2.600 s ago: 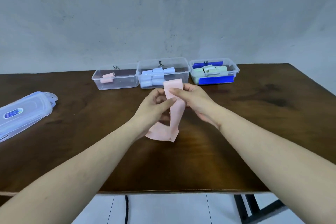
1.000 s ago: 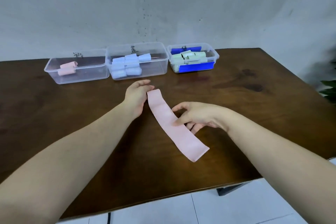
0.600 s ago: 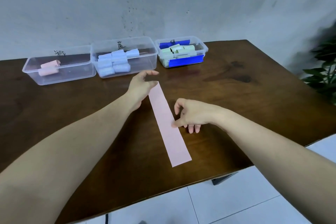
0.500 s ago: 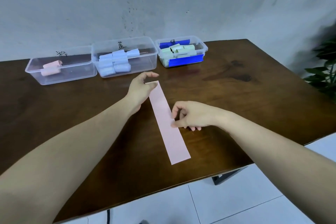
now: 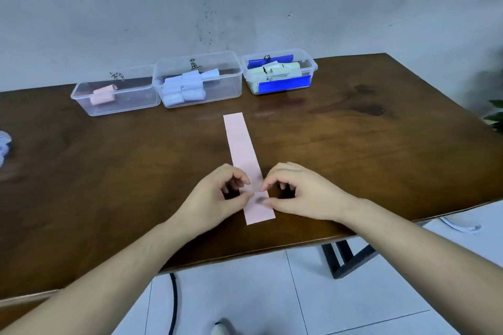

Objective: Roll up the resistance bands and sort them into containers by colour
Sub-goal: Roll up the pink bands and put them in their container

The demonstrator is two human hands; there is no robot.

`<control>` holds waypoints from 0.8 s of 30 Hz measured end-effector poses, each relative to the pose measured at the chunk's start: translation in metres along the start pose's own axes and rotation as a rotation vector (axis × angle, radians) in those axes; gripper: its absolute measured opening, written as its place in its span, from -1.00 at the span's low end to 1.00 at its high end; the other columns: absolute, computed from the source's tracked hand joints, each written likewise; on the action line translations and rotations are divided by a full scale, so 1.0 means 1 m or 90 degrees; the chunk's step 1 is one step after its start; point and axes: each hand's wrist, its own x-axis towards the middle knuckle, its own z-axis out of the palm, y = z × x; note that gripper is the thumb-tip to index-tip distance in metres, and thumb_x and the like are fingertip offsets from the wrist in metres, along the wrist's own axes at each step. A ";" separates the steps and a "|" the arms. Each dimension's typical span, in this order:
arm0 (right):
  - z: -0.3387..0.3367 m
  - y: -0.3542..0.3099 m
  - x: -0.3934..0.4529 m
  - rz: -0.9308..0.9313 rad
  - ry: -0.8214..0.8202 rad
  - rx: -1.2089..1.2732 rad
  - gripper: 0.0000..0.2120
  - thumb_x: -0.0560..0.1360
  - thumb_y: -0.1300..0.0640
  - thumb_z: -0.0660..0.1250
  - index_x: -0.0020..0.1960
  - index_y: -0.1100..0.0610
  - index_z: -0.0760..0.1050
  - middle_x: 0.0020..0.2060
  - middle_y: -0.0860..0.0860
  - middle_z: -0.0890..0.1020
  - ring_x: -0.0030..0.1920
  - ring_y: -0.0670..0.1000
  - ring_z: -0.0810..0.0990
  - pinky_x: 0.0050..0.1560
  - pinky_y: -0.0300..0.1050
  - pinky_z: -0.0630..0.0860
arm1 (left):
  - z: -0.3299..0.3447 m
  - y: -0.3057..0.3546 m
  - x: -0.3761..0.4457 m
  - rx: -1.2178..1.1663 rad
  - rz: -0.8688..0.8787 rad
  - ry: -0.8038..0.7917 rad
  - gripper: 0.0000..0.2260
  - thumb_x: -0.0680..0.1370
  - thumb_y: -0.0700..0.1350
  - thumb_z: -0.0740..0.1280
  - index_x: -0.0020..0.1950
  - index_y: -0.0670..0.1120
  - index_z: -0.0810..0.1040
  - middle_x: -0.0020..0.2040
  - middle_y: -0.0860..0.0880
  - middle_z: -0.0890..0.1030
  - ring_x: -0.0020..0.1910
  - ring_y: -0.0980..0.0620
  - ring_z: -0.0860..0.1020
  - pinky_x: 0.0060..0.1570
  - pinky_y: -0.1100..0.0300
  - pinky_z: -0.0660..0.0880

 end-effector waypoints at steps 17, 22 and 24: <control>0.020 0.001 -0.023 -0.120 0.051 -0.088 -0.90 0.54 0.04 0.44 0.02 -0.02 0.71 -0.07 -0.27 0.52 -0.04 -0.14 0.46 0.06 -0.27 0.44 | 0.023 0.023 -0.046 0.225 0.095 0.056 -0.93 0.49 -0.11 0.49 -0.04 0.01 0.71 -0.12 0.18 0.60 -0.18 0.19 0.51 -0.11 0.35 0.47; 0.021 -0.002 -0.027 -0.094 0.026 -0.034 -0.89 0.52 0.10 0.47 0.04 -0.02 0.69 -0.11 -0.34 0.55 -0.04 -0.18 0.52 -0.02 -0.42 0.37 | 0.026 0.023 -0.049 0.183 0.060 0.068 -0.93 0.50 -0.09 0.48 -0.03 0.04 0.71 -0.14 0.21 0.61 -0.20 0.20 0.52 -0.16 0.34 0.48; 0.020 -0.003 -0.027 -0.066 0.029 -0.012 -0.89 0.53 0.12 0.46 0.04 -0.03 0.69 -0.14 -0.29 0.57 -0.08 -0.19 0.51 -0.09 -0.41 0.36 | 0.025 0.024 -0.050 0.159 0.047 0.063 -0.92 0.50 -0.08 0.48 -0.02 0.05 0.71 -0.13 0.22 0.60 -0.21 0.19 0.53 -0.16 0.35 0.48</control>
